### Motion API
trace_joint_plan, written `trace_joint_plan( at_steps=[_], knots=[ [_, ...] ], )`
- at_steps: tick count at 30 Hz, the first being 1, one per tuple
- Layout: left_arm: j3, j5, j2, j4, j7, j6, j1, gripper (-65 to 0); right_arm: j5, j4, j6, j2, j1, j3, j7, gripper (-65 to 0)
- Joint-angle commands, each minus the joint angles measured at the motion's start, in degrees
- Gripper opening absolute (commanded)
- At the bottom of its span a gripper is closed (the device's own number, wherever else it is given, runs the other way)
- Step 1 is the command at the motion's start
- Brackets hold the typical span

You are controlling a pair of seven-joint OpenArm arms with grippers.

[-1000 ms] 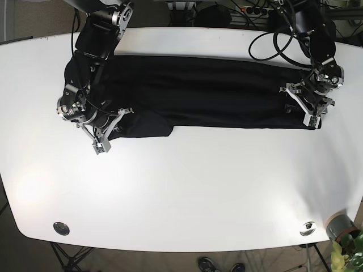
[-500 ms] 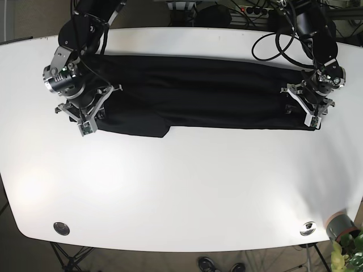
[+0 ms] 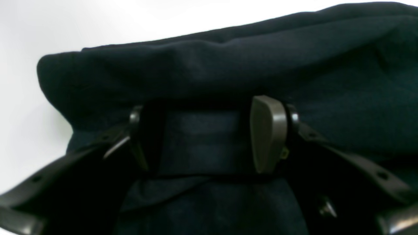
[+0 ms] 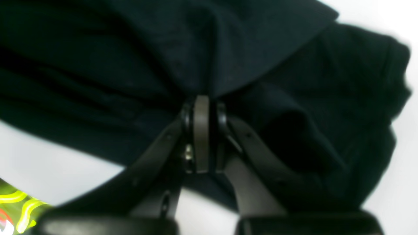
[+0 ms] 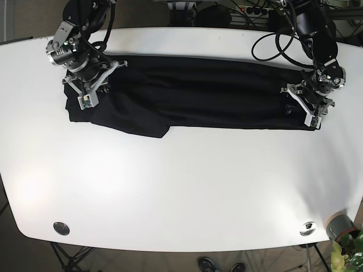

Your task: Fold the T-shirt properly

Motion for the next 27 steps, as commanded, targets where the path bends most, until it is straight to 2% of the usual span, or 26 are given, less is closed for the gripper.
trace_joint_plan(
  at_steps=[1, 5, 12, 13, 16, 17, 18, 19, 20, 21, 23, 27],
  knots=[
    [-0.2, 2.2, -1.6, 0.2, 2.2, 0.1, 0.0, -26.7, 5.0, 1.5, -0.05, 1.7, -0.2, 3.8, 0.7, -62.8],
    [0.0, 2.2, -2.0, -1.4, 2.2, 0.1, -0.1, -26.7, 6.9, 1.3, -0.05, 3.6, -0.9, 4.1, 0.6, -62.8],
    [0.0, 2.1, -2.7, -2.9, 2.2, 0.1, -0.3, -26.7, 9.2, 0.7, -0.05, 3.8, -0.4, 4.3, 0.6, -61.0],
    [0.0, 2.1, -2.7, -2.8, 2.2, 0.1, -0.3, -26.7, 9.3, 0.7, -0.05, 3.8, -0.2, 4.3, 0.6, -59.0],
    [0.0, 2.1, -2.6, -2.9, 2.2, 0.1, -0.3, -26.7, 9.5, 0.8, -0.05, 3.8, 1.3, 4.3, 0.5, -44.5],
    [0.0, 2.1, -2.6, -2.9, 2.2, 0.1, -0.3, -26.7, 9.4, 0.6, -0.05, 3.8, 2.0, 4.3, 0.5, -34.4],
    [0.0, 2.1, -2.6, -2.9, 2.2, 0.1, -0.3, -26.7, 9.3, 0.5, -0.05, 3.8, 2.8, 4.3, 0.4, -27.7],
    [0.0, 2.1, -2.6, -2.9, 2.2, 0.1, -0.3, -26.7, 9.2, 0.4, -0.05, 3.8, 3.5, 4.3, 0.2, -23.1],
    [0.0, 2.1, -2.6, -2.9, 2.2, 0.1, -0.3, -26.7, 9.2, -0.2, -0.05, 3.8, 4.2, 4.3, 0.2, -15.9],
    [0.0, 2.1, -2.6, -2.9, 2.2, 0.1, -0.3, -26.7, 9.2, -1.0, -0.05, 3.8, 4.9, 4.3, 0.2, -12.4],
    [0.0, 2.1, -2.6, -2.9, 2.2, 0.1, -0.3, -26.7, 9.2, -3.0, -0.05, 3.9, 6.6, 4.3, 0.2, -11.6],
    [0.0, 2.1, -2.5, -2.9, 2.2, 0.1, -0.3, -26.7, 9.2, -9.5, -0.05, 5.3, 10.9, 4.2, 0.2, -17.6]
  ],
)
